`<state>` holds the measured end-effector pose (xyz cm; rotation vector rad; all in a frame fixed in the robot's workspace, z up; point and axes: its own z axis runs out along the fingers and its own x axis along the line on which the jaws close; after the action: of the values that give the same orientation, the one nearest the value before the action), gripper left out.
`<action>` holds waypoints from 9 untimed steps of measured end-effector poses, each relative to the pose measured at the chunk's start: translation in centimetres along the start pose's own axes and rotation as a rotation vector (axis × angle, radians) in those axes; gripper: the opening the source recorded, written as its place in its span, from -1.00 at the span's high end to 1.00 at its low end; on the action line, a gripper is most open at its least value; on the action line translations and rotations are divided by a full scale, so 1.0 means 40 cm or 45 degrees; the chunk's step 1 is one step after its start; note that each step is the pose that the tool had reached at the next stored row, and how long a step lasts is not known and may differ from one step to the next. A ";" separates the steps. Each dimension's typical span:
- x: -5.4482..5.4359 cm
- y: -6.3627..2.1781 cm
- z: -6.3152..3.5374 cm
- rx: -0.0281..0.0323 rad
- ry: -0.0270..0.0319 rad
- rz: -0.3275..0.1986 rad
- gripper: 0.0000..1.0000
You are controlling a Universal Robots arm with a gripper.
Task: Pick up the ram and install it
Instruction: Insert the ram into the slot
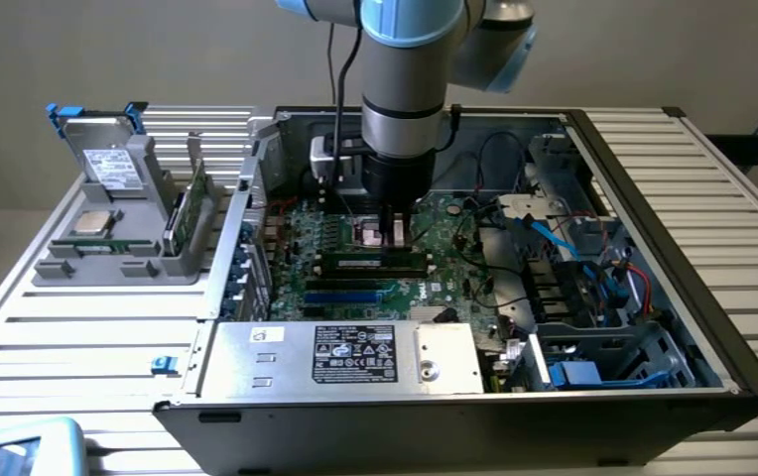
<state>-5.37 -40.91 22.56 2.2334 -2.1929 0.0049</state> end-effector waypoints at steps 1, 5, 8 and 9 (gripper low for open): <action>0.000 0.000 0.000 0.0003 0.0001 0.000 0.70; 0.000 0.001 0.003 0.0032 0.0002 -0.007 0.70; 0.000 0.002 0.004 0.0033 0.0002 -0.008 0.70; 0.000 0.002 0.005 0.0034 0.0001 -0.008 0.70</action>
<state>-5.44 -40.91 22.37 2.2417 -2.1871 0.0079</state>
